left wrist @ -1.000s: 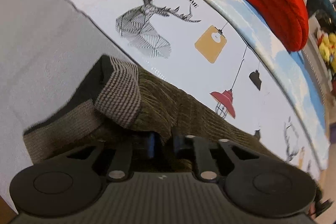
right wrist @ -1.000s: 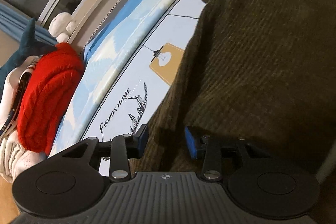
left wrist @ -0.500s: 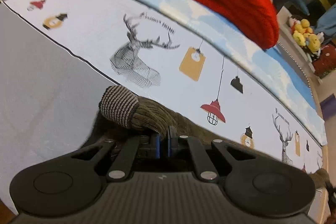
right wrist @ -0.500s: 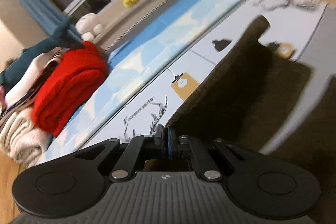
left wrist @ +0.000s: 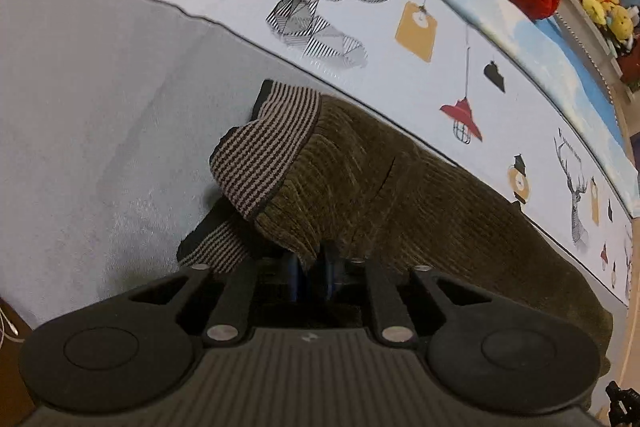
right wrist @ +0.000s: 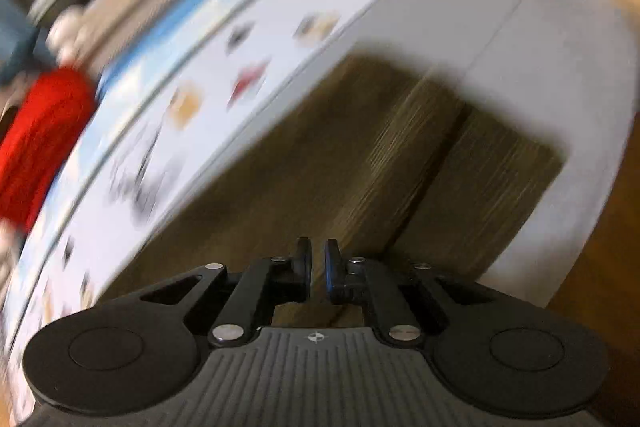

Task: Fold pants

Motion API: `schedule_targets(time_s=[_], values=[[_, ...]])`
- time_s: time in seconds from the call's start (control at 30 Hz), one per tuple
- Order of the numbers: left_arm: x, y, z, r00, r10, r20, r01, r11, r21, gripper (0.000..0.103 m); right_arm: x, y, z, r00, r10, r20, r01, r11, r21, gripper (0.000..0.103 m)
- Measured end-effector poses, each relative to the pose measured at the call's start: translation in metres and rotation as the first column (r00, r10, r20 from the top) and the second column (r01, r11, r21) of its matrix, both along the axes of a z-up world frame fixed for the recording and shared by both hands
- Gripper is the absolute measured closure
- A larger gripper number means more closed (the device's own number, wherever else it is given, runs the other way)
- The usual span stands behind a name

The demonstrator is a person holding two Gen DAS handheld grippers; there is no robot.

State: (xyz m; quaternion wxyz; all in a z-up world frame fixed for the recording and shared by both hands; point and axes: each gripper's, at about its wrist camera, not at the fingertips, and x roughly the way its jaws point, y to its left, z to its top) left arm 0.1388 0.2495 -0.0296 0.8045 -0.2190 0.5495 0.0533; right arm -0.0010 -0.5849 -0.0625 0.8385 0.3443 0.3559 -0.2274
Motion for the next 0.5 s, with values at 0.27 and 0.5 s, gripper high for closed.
schedule_targets(time_s=[0.27,0.5], values=[[0.008,0.007,-0.013,0.994,0.098,-0.048,-0.098,0.995,0.005,0.074,0.009,-0.068,-0.053,0.989,-0.146,-0.026,0.148,0.964,0.222,0.080],[0.013,0.004,-0.016,0.994,0.096,-0.056,-0.095,0.995,0.033,0.074,0.035,-0.070,-0.069,0.979,-0.181,-0.098,0.195,0.965,0.173,0.069]])
